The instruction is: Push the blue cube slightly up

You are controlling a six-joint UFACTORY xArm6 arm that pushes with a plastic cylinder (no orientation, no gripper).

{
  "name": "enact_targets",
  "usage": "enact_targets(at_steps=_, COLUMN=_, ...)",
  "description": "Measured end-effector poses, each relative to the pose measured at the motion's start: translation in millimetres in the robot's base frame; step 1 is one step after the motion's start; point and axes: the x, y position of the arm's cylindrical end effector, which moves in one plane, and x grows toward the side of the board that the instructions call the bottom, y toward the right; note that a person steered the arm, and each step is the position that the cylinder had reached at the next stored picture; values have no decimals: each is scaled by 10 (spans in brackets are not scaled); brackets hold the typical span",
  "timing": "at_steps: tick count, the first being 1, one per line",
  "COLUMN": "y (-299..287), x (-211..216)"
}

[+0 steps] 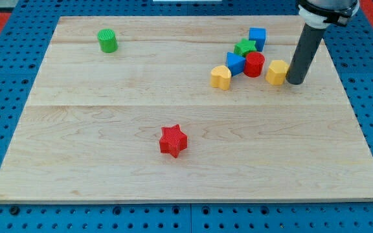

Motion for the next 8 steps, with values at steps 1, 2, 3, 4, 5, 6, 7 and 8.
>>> enact_targets(at_steps=1, y=-17, x=-40)
enact_targets(at_steps=2, y=-143, x=-135)
enact_targets(at_steps=3, y=-337, x=-236)
enact_targets(at_steps=4, y=-403, x=-236)
enact_targets(at_steps=5, y=-403, x=129)
enact_targets(at_steps=6, y=-629, x=716)
enact_targets(at_steps=7, y=-1357, x=900)
enact_targets(at_steps=8, y=-2194, x=794)
